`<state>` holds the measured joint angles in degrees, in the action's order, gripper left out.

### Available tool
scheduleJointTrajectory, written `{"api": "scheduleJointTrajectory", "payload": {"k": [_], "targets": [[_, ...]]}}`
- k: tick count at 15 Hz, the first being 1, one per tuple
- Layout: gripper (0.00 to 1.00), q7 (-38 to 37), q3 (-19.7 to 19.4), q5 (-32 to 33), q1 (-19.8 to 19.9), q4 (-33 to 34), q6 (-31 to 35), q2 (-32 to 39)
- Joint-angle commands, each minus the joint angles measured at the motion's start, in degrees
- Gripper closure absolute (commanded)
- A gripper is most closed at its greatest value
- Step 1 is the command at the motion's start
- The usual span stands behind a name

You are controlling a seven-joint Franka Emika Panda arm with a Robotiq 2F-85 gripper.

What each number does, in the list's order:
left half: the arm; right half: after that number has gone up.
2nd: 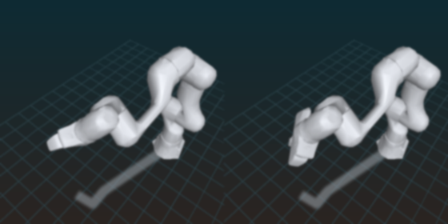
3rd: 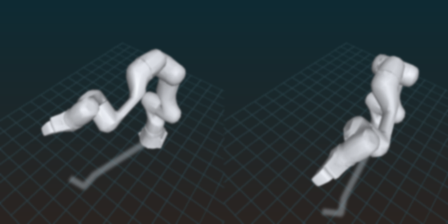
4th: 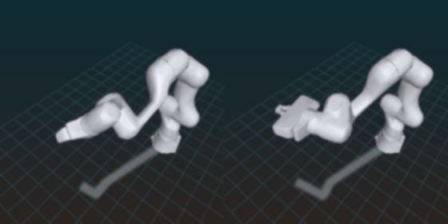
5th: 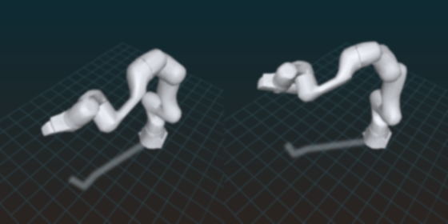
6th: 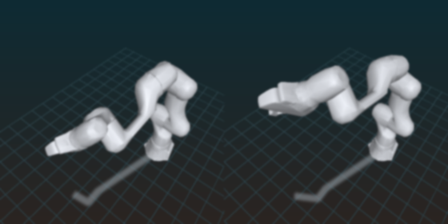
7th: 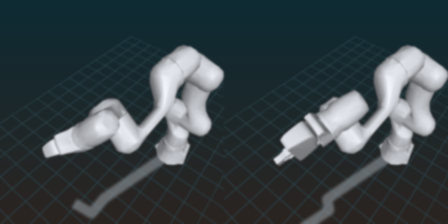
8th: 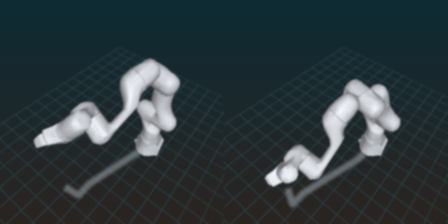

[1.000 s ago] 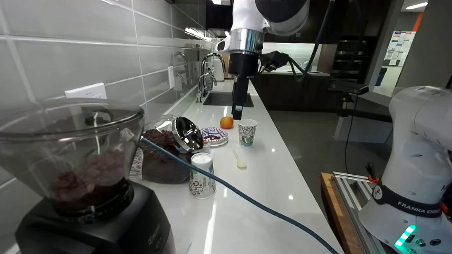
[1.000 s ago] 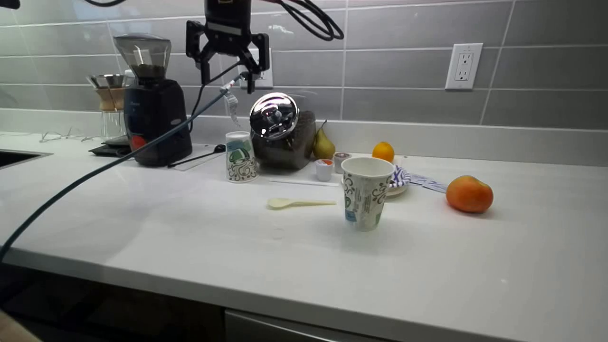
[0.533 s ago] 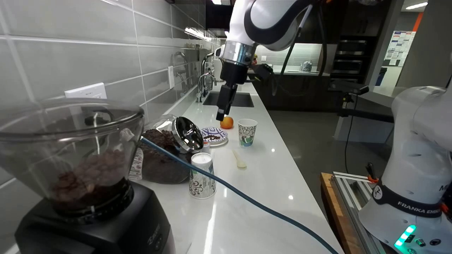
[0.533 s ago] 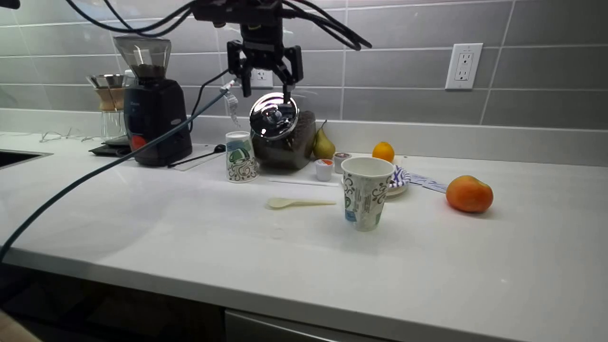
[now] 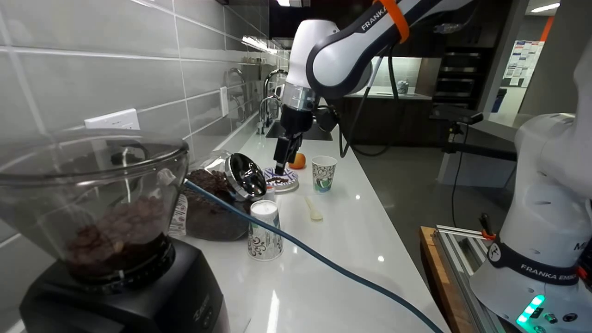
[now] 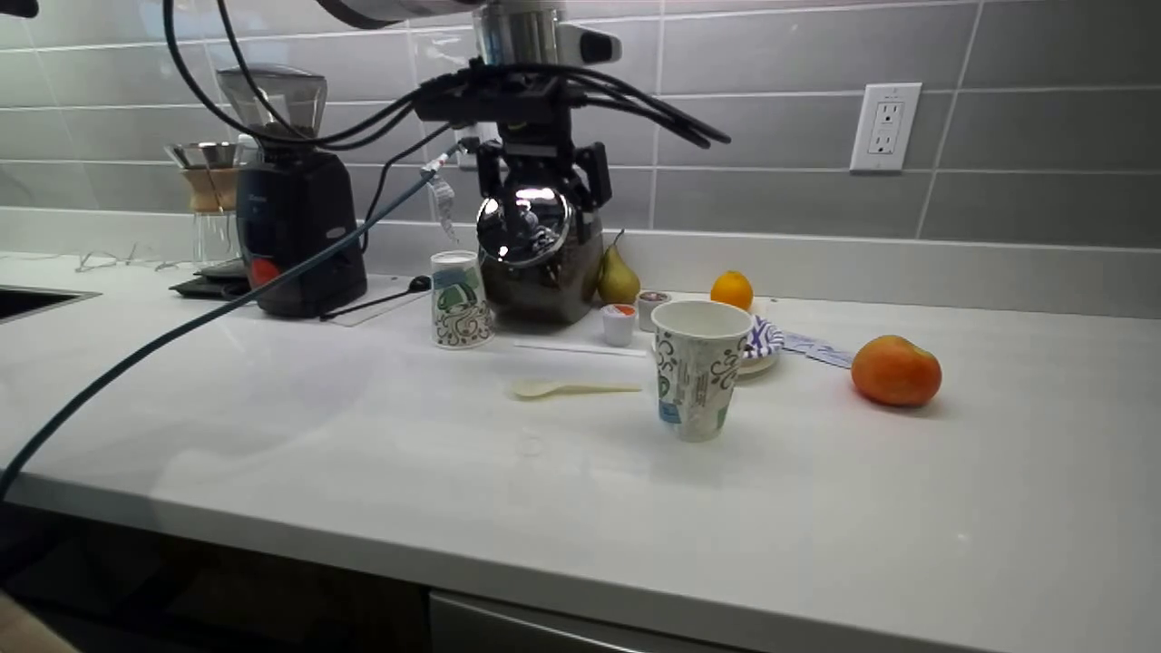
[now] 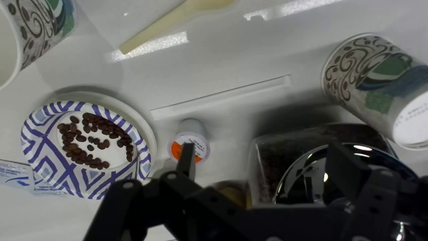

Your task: Stack the two coffee pods on the counter together.

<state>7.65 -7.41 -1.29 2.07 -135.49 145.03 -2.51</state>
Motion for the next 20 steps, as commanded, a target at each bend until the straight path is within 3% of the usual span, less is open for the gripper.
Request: {"api": "scheduleJointTrajectory", "payload": {"k": [1, 3, 11, 17, 20], "targets": [[0.0, -0.08, 0.97, 0.02, 0.89, 0.08, -0.18, -0.25], [0.0, -0.08, 1.01, 0.01, 0.87, 0.08, -0.18, -0.45], [0.0, 14.02, -0.44, -4.44, 3.02, 1.61, 6.55, 4.98], [0.0, 31.13, 2.15, -21.21, 6.0, 4.51, 10.35, 11.45], [0.0, 27.64, 2.61, -18.45, 6.78, 3.33, 10.18, 10.4]]}}
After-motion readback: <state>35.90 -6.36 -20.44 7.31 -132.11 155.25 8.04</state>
